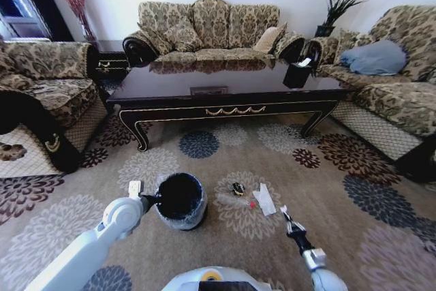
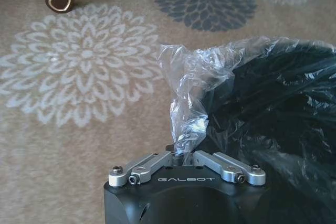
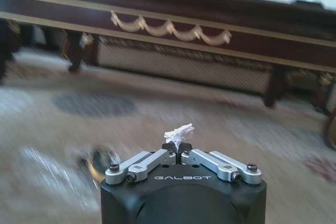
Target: Move to the front of the table and pick up the trash from the floor, then place it into the trash bin.
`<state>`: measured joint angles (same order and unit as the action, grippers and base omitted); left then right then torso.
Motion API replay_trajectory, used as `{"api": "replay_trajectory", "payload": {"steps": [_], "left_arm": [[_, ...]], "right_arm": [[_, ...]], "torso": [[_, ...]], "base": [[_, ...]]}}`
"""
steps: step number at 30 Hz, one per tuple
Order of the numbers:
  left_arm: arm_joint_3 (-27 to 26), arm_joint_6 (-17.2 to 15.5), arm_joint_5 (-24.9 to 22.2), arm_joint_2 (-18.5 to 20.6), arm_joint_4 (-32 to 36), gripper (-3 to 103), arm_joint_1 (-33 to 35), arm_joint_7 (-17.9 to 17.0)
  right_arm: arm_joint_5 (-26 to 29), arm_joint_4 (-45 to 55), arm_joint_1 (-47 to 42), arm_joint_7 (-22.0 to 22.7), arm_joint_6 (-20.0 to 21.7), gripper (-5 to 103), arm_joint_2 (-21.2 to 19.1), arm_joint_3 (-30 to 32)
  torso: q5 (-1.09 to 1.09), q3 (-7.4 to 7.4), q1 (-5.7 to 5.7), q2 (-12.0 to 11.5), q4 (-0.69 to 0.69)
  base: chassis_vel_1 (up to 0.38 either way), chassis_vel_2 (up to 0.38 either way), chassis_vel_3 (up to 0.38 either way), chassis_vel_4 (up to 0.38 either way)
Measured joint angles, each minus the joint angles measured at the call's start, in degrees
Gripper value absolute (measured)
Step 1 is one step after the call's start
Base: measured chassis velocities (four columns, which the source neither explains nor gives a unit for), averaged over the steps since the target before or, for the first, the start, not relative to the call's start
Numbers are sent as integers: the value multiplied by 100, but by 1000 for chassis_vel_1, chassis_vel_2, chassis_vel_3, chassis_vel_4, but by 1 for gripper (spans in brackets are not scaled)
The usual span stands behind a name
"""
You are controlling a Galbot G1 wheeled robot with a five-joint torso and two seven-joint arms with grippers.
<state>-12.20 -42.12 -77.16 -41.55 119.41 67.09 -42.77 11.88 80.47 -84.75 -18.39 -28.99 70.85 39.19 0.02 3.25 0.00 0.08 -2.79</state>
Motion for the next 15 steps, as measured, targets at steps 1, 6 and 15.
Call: {"api": "replay_trajectory", "payload": {"steps": [1, 6, 15], "left_arm": [[221, -2, -57, 118, -12, 0, -202, -2], [929, 0, -339, 327, -6, 0, -877, -27], [2302, 1, -1216, 203, -164, 0, -2629, -159]], "right_arm": [[70, 477, -174, 35, 106, 0, -27, -66], [199, 1709, -676, 71, 291, 0, -96, -87], [240, 3274, -1313, 133, 590, 0, -268, -179]], "torso": [[0, 0, 0, 0, -4], [-1, 0, 0, 0, -12], [-1, 0, 0, 0, -12]], "base": [[0, 0, 0, 0], [0, 0, 0, 0], [0, 0, 0, 0]]}}
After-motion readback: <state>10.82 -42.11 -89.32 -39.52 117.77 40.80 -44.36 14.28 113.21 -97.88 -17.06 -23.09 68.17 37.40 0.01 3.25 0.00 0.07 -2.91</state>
